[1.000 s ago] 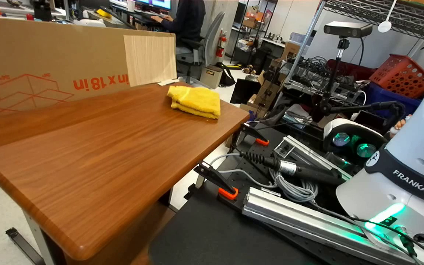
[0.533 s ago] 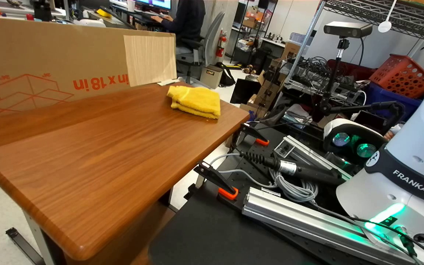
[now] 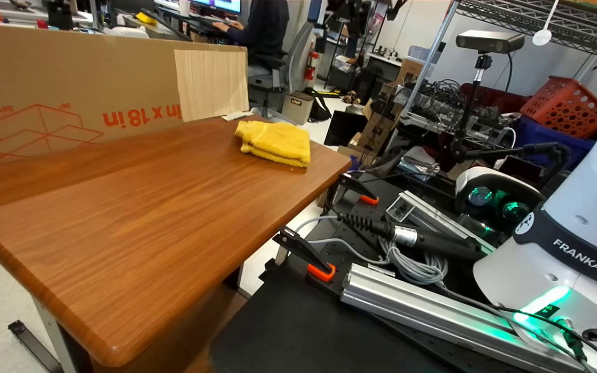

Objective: Wipe the table with the yellow towel

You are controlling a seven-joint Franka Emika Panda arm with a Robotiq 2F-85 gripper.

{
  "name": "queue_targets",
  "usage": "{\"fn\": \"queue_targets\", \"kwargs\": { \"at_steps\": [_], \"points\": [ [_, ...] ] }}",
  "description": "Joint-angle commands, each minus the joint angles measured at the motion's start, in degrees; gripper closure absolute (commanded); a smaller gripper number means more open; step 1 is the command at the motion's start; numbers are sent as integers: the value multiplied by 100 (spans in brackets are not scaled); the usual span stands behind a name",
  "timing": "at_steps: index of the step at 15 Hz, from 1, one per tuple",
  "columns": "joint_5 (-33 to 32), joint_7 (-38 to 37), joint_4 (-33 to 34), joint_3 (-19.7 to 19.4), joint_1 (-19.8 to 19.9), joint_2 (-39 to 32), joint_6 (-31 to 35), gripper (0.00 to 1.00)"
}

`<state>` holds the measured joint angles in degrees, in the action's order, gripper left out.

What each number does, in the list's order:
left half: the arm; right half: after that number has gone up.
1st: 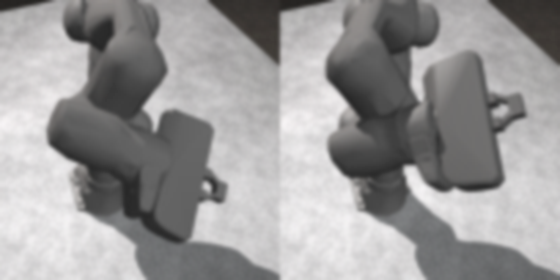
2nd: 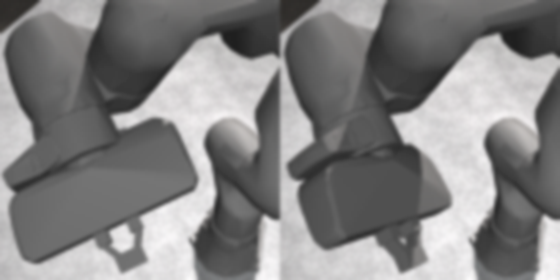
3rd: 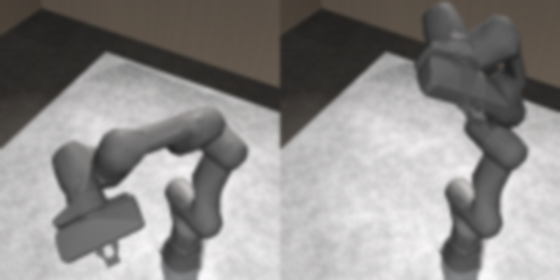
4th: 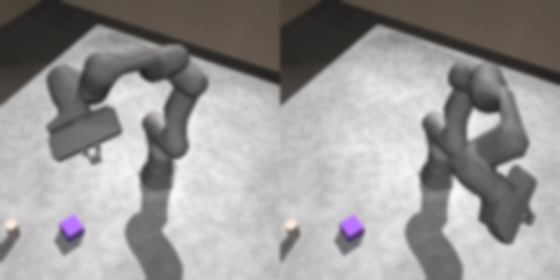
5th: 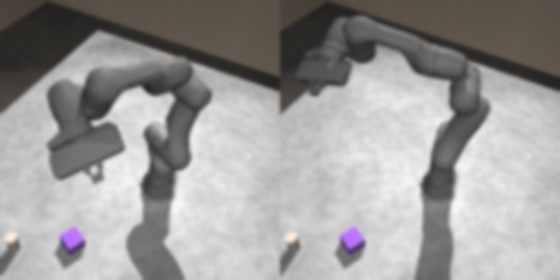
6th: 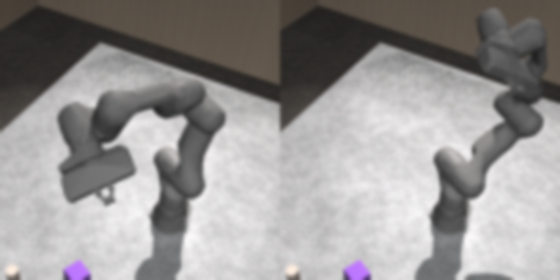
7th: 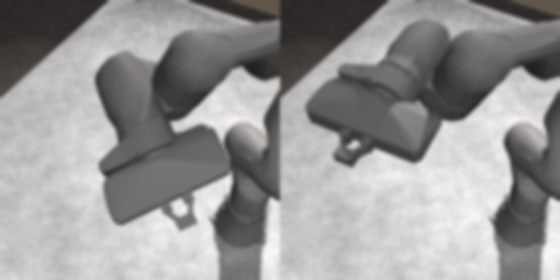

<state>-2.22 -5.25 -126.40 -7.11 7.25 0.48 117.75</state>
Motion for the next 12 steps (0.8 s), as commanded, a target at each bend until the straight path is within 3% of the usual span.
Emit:
{"fn": "queue_targets", "kwargs": {
  "at_steps": [1,5,9,12],
  "points": [
    [257,-480,858,-92,75,-1166,178,0],
    [440,-488,1494,-114,95,-1984,-326,0],
    [617,-333,2226,-81,164,-2742,-1547,0],
    [493,-406,2601,-109,119,-2981,-2068,0]
  ]
}}
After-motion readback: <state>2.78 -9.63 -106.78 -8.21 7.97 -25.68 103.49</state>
